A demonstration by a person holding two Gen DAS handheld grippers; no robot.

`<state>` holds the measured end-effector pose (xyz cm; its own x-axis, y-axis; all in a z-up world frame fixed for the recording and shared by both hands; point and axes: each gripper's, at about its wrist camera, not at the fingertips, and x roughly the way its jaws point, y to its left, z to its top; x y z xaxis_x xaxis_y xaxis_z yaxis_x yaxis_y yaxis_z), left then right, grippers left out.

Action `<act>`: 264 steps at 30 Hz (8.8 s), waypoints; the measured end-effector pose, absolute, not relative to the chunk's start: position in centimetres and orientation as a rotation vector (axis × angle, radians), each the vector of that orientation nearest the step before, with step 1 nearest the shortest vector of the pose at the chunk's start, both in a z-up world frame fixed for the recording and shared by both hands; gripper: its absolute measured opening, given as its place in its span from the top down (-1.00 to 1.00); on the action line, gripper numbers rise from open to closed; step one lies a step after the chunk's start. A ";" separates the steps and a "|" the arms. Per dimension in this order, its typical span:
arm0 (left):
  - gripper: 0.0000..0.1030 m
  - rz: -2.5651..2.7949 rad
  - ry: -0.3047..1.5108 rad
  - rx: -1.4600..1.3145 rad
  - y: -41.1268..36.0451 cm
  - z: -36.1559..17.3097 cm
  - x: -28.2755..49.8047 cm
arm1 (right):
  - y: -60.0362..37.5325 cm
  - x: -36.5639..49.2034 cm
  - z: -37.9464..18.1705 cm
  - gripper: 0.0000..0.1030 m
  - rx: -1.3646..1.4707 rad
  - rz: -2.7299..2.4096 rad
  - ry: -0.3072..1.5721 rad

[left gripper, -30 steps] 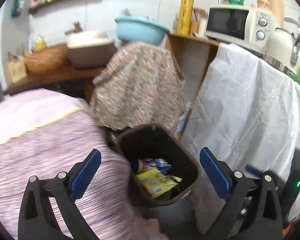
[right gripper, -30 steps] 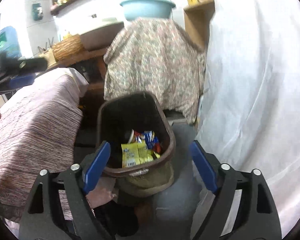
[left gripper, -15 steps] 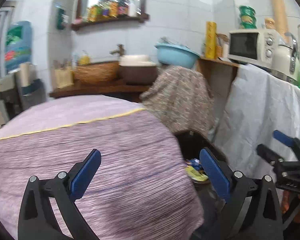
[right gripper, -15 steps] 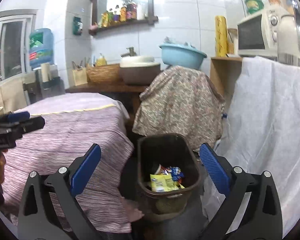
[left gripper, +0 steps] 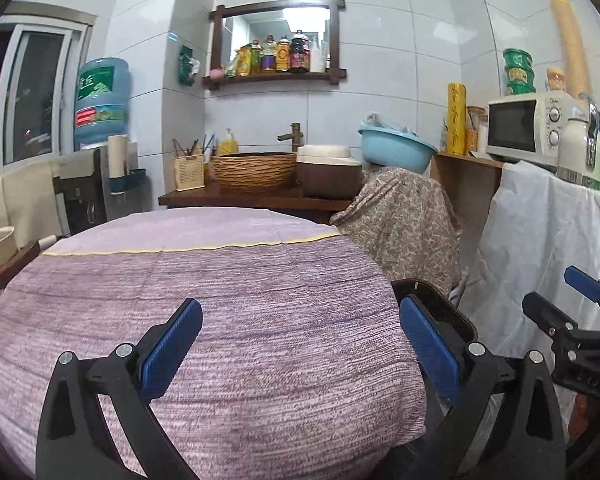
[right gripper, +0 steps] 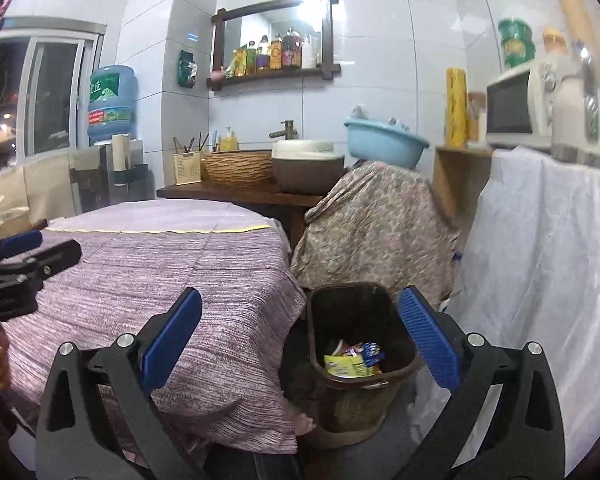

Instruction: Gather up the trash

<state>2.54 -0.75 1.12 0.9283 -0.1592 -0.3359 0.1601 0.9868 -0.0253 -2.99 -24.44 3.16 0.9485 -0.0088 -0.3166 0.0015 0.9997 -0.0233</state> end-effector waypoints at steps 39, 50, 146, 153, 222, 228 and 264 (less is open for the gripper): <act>-0.90 -0.043 0.251 0.001 -0.2 0.3 -1.9 | -23.7 -7.2 3.5 -0.89 0.004 0.035 0.281; -0.90 -0.037 0.250 0.008 0.2 0.2 -1.9 | -23.7 -7.0 3.2 -0.89 0.005 0.035 0.287; -0.90 -0.041 0.310 -0.004 -0.3 -0.2 -1.8 | -23.7 -6.6 2.8 -0.89 0.026 0.055 0.333; -0.90 -0.037 0.304 0.009 -0.5 -0.3 -1.9 | -23.7 -6.5 2.7 -0.89 0.028 0.054 0.333; -0.90 -0.034 0.311 0.004 -0.3 -0.6 -1.9 | -23.4 -6.5 2.1 -0.89 0.032 0.062 0.348; -0.90 -0.036 0.312 0.004 -0.2 -0.6 -1.9 | -23.3 -6.5 2.1 -0.89 0.032 0.061 0.349; -0.90 -0.038 0.317 -0.001 -0.4 -0.2 -1.6 | -23.2 -6.3 1.8 -0.89 0.033 0.069 0.361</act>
<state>-1.63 -0.42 -0.20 0.9494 -0.0380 -0.3117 0.0376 0.9993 -0.0071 -6.25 -23.24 1.81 0.9333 0.0736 -0.3514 -0.0619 0.9971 0.0444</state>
